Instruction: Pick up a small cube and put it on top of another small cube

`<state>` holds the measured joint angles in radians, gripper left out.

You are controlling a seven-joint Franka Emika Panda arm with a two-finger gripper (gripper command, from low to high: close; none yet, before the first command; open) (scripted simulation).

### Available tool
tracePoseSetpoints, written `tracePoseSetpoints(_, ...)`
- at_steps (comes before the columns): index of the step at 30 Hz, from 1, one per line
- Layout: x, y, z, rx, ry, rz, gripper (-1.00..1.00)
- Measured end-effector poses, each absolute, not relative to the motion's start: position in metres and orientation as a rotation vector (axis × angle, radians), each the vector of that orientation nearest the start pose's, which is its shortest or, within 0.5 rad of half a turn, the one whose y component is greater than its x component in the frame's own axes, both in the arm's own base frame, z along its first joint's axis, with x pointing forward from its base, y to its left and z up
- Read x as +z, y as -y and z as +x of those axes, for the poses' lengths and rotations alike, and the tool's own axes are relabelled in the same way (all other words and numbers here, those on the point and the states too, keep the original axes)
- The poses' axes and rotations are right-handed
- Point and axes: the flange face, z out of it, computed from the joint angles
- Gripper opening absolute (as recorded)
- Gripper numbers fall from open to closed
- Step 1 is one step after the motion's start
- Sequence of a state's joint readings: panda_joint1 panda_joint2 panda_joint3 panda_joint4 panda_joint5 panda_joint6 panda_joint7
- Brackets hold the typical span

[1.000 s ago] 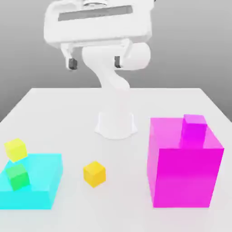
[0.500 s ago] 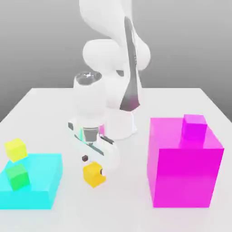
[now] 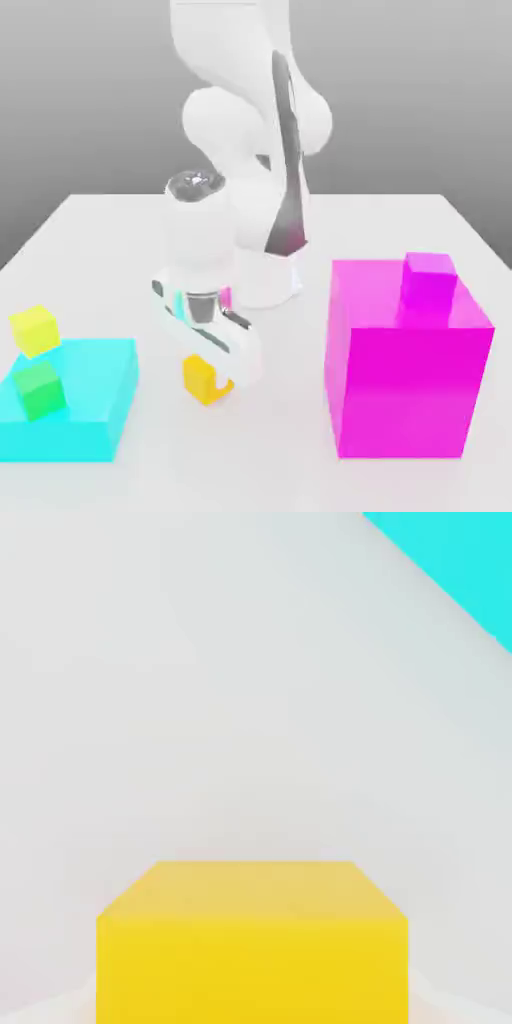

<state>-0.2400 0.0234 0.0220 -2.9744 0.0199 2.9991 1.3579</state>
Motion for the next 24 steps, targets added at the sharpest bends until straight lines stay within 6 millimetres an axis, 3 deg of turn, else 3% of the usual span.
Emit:
tracePoseSetpoints(3,0.193,0.072,0.308,-0.001,-2.256,-2.185,-1.00)
tracePoseSetpoints(6,0.211,0.098,0.331,-0.003,-2.321,-2.118,-1.00)
tracePoseSetpoints(12,0.255,0.177,0.372,-0.003,-2.485,-1.925,-1.00)
tracePoseSetpoints(18,0.309,0.261,0.392,-0.001,-2.619,-1.731,-1.00)
tracePoseSetpoints(20,0.294,0.273,0.392,0.000,-2.637,-1.703,-1.00)
tracePoseSetpoints(22,0.266,0.270,0.396,-0.001,-2.628,-1.717,-1.00)
tracePoseSetpoints(23,0.258,0.269,0.397,-0.001,-2.626,-1.720,1.00)
tracePoseSetpoints(24,0.258,0.269,0.397,-0.001,-2.626,-1.720,1.00)
